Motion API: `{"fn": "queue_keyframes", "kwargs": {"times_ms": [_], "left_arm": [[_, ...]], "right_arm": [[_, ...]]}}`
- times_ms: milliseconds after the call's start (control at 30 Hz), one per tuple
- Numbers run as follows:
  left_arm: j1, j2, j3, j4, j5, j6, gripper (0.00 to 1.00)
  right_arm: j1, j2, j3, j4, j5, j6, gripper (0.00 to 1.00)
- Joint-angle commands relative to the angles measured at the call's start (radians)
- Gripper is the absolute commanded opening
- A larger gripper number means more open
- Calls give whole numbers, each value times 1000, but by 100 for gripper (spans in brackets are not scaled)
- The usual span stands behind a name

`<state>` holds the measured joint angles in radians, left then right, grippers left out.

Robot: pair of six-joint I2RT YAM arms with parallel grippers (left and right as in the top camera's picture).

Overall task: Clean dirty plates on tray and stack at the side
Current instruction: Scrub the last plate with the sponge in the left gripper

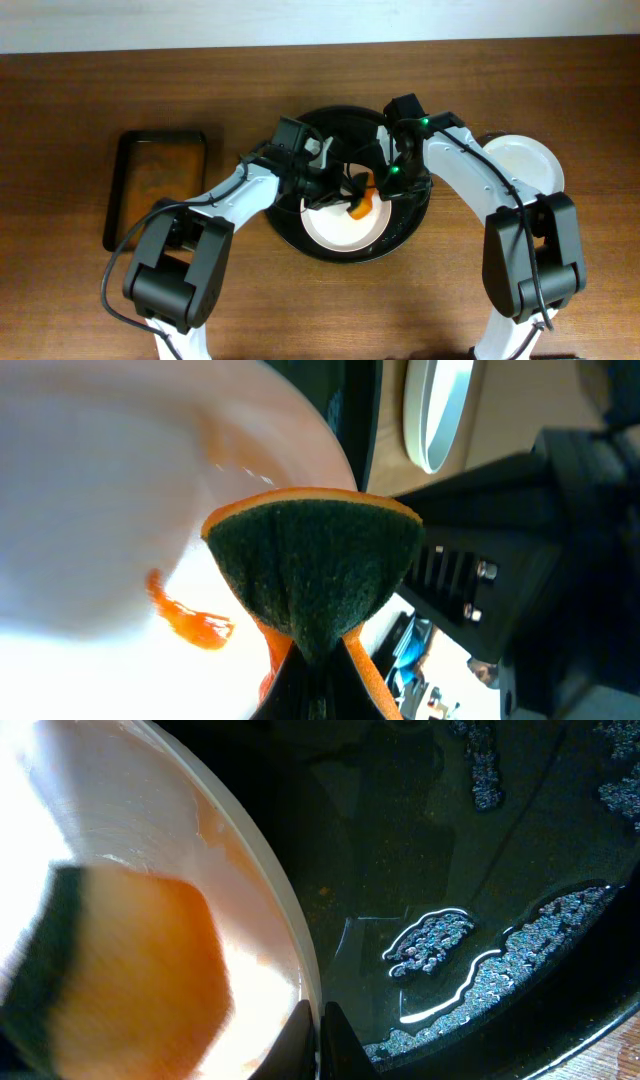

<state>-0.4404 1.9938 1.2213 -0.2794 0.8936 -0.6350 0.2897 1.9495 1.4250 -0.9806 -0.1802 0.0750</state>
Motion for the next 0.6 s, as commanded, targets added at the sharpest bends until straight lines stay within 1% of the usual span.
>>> {"fn": "queue_keyframes", "kwargs": {"times_ms": [0,167,233,367,400,467,567], "left_arm": [[-29,8,6,-13,0,-10,1],[-65,56,5,-10,-3,-50,1],[-82,70,5,-10,-38,-50,1],[-102,73,5,-11,-145,-50,1],[-102,73,5,-16,-190,-50,1],[-95,73,5,-47,-333,-50,1],[-69,72,5,-74,-421,-49,1]], "right_arm": [[5,-17,11,-3,12,-4,4],[5,-17,11,-5,12,-4,4],[5,-17,11,-7,12,-4,4],[5,-17,11,-8,11,-4,4],[5,-17,11,-8,11,-4,4],[5,-17,11,-16,11,-4,4],[5,-17,11,-25,12,-4,4]]}}
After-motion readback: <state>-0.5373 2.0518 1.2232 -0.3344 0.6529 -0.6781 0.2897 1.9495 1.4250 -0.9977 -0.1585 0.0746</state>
